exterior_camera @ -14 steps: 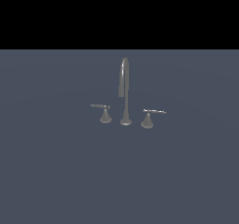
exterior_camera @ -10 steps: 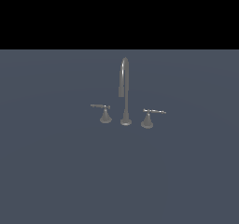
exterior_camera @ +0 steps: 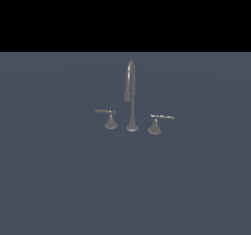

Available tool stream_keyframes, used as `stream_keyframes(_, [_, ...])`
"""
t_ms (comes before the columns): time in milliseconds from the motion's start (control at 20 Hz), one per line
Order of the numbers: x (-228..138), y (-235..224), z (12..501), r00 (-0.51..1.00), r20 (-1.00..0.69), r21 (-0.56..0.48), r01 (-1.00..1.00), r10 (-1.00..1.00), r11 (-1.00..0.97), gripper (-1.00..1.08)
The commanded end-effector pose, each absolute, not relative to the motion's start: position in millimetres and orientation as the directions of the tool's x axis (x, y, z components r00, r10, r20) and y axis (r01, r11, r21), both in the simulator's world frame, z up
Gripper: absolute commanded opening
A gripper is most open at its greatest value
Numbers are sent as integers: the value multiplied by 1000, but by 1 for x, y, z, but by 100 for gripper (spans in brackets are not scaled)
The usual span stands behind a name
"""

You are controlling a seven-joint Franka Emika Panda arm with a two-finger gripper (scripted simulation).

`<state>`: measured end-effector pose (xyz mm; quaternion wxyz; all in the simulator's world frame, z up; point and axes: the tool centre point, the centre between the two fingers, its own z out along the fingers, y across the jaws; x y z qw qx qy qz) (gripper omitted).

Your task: Turn on the faucet by rotating a designated handle.

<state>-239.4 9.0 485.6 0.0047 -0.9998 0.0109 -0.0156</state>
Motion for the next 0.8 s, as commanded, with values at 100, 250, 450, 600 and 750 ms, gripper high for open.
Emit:
stream_keyframes(100, [-239,9,486,999,31,-10,-23,-23,-1000,-100])
stream_keyframes(250, [-236,8,484,999,30,-5,-39,-39,-999,-100])
stream_keyframes(450, [-227,4,481,996,29,7,-79,-79,-997,-100])
stream_keyframes(600, [-218,1,476,992,28,20,-122,-121,-992,-100])
stream_keyframes(750, [-206,-4,471,984,28,35,-175,-174,-984,-100])
